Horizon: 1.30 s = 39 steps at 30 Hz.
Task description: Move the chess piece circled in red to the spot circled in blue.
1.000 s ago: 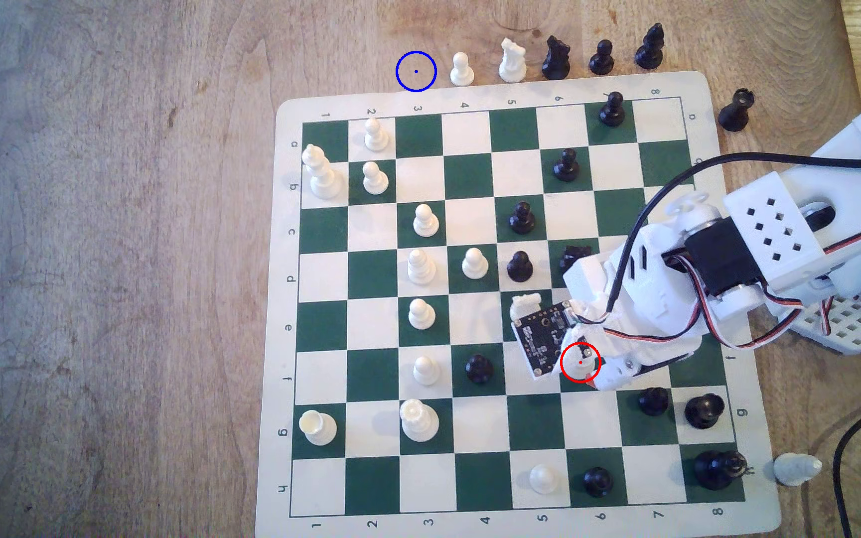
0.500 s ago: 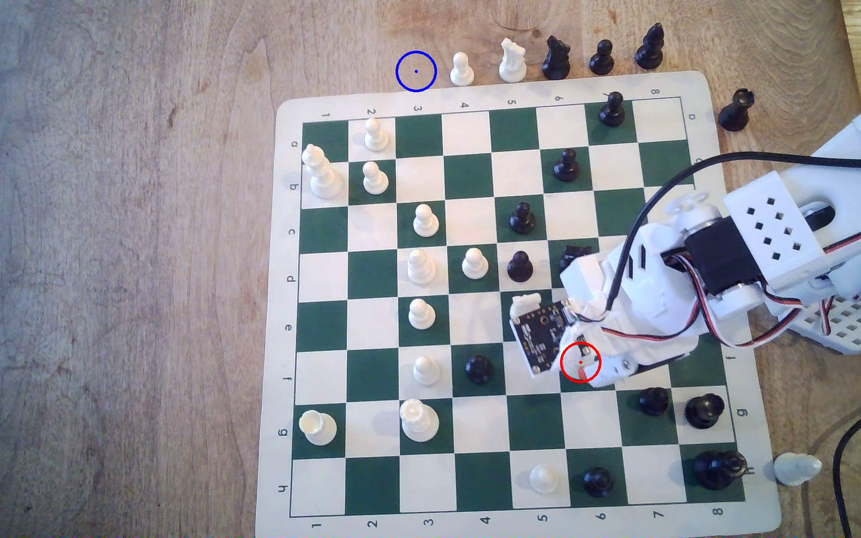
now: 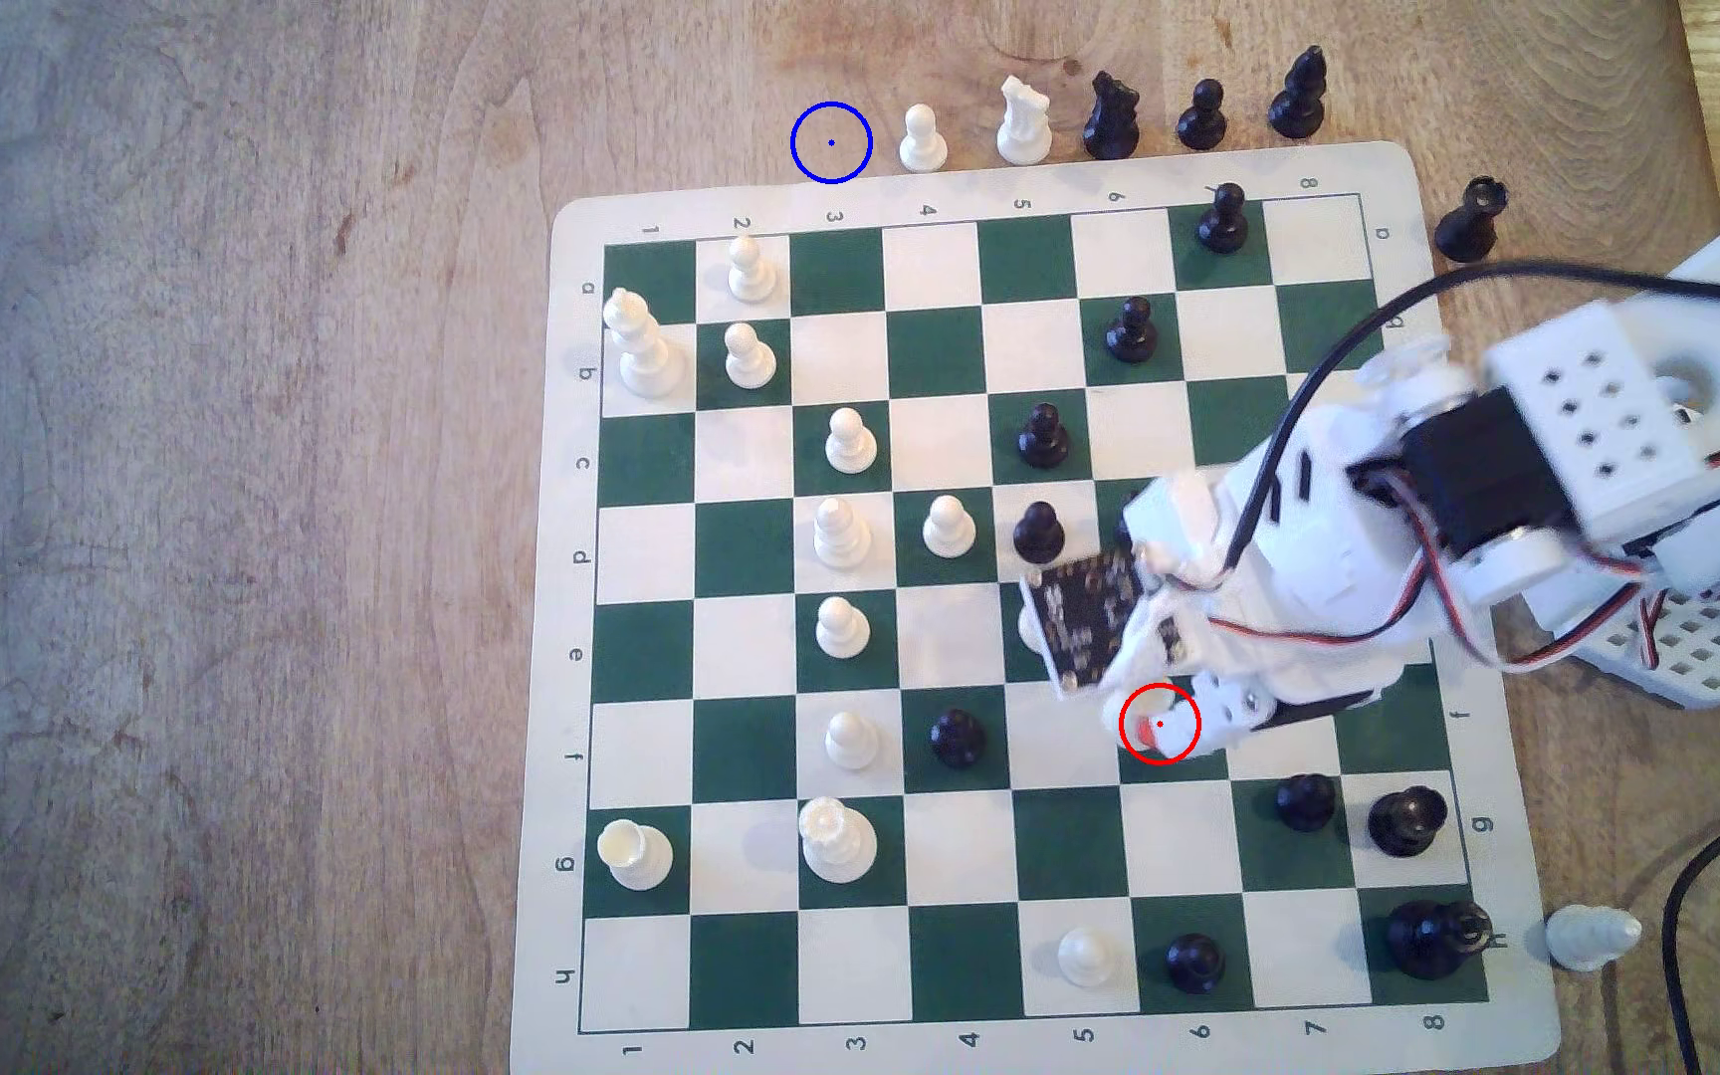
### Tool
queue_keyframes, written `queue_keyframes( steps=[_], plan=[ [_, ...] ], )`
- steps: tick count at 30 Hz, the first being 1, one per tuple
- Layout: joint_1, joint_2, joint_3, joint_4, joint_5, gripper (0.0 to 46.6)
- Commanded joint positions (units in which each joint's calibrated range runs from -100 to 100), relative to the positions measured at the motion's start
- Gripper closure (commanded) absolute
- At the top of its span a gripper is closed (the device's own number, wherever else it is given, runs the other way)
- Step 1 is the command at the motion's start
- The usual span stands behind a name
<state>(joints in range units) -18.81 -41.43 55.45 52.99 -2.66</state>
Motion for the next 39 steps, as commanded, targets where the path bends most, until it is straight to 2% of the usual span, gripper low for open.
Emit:
queue_keyframes(
  steps=[1, 4, 5, 9, 18, 27, 39],
  plan=[
    [6.17, -2.71, -13.38, 1.89, -0.05, 46.4],
    [12.04, 0.69, -18.18, 1.15, 0.29, 46.4],
    [15.72, 3.57, -21.81, 0.90, 0.73, 46.4],
    [22.52, 10.70, -30.33, 0.82, 1.56, 46.4],
    [32.77, 26.83, -45.93, -0.57, 2.44, 46.4],
    [39.34, 41.43, -57.80, -2.95, 4.35, 46.4],
    [41.84, 59.09, -72.67, -5.81, 4.88, 46.4]
  ],
)
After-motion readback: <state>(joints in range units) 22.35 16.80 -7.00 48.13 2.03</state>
